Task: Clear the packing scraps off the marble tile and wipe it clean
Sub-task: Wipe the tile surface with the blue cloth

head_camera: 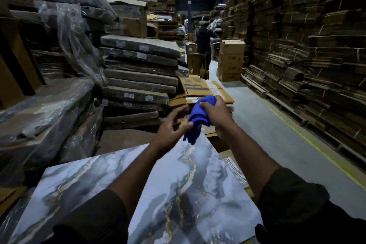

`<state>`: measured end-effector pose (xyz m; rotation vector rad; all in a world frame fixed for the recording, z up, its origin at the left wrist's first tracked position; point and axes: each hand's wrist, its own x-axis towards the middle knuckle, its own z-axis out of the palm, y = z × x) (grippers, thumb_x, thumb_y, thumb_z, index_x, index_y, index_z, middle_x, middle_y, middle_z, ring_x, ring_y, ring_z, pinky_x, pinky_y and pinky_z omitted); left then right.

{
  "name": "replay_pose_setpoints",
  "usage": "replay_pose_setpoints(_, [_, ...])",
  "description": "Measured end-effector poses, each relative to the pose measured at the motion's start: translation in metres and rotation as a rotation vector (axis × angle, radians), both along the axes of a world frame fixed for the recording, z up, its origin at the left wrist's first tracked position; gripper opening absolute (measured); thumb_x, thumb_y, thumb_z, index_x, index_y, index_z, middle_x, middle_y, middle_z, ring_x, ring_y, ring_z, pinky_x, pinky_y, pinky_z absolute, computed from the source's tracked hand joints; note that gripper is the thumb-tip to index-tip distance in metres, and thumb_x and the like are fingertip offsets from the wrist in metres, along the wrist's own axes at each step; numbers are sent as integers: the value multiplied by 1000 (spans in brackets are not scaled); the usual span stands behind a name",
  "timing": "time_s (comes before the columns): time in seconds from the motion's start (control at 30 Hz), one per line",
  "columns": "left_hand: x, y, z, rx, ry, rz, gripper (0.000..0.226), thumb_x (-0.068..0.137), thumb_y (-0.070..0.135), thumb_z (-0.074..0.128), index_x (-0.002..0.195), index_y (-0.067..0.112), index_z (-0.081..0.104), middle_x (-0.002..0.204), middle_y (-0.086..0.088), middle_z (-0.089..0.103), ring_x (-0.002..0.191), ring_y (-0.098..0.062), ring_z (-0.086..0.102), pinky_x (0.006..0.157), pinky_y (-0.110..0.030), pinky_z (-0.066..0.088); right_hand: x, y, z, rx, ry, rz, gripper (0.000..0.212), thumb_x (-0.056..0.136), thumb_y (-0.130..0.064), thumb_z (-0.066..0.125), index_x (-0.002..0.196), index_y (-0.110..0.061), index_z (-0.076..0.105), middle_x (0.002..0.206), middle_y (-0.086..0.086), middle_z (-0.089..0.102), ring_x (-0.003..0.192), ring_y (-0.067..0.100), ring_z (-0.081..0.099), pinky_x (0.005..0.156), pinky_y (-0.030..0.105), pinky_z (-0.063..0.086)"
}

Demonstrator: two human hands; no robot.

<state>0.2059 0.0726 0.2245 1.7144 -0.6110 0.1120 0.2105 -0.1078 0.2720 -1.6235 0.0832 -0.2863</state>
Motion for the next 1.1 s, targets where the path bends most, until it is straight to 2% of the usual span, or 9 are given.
replay_pose_setpoints(0.1, [-1,-19,-9,84,6,39,70,86,19,76,147,27,41,134,2,62,119,-11,63,103,-31,53,-1,3,2,149,91,244,33,99,-27,63,125,-12,53,107,10,70,84,19,71,67,31,58])
replay_pose_setpoints(0.17, [7,-25,-13,30,22,253,56,87,8,72,138,17,50,121,-7,68,109,-21,67,99,-45,54,-1,-3,0,222,94,383,38,98,-32,65,125,-6,60,102,12,74,84,21,73,68,30,61])
replay_pose_setpoints(0.23, [21,-27,-19,-119,136,334,31,93,10,70,123,10,61,112,-15,72,105,-30,69,97,-54,53,3,-15,-5,123,46,309,32,94,-31,70,118,-9,68,108,11,75,95,22,72,71,28,61])
replay_pose_setpoints(0.37, [43,-42,-31,-445,533,67,25,102,22,59,124,11,62,123,-18,70,106,-30,70,90,-47,59,5,-36,-35,-152,149,117,63,78,-36,85,131,-14,58,120,5,65,108,21,66,86,33,58])
replay_pose_setpoints(0.47, [54,-63,-49,-550,718,4,23,104,31,55,119,16,64,110,-8,76,93,-22,75,76,-39,62,-4,-42,-81,-75,303,210,50,77,-43,86,115,-15,68,107,3,77,96,19,75,75,28,59])
replay_pose_setpoints(0.57, [61,-84,-77,-522,842,36,27,102,40,56,115,18,65,112,-7,76,96,-22,73,76,-38,60,-18,-44,-120,-10,282,34,40,79,-35,86,109,-16,70,102,2,78,88,14,74,67,25,57])
replay_pose_setpoints(0.7, [66,-109,-115,-439,1043,97,52,98,54,56,132,14,56,124,-9,68,110,-28,66,97,-48,55,-35,-68,-160,112,384,-24,47,78,-23,88,118,-14,66,113,5,74,102,22,72,87,41,61])
replay_pose_setpoints(0.87, [73,-146,-141,-332,1096,49,27,100,38,62,112,14,58,103,-4,71,95,-20,68,71,-37,57,-48,-118,-188,335,416,-189,46,79,-13,85,119,-10,64,113,9,74,91,19,76,69,34,61])
replay_pose_setpoints(1.1, [93,-225,-164,-335,1128,35,32,97,28,67,124,12,59,115,-7,71,102,-22,67,77,-36,56,-32,-187,-229,404,458,-254,31,89,-8,74,118,-10,61,114,11,69,83,23,74,57,32,59])
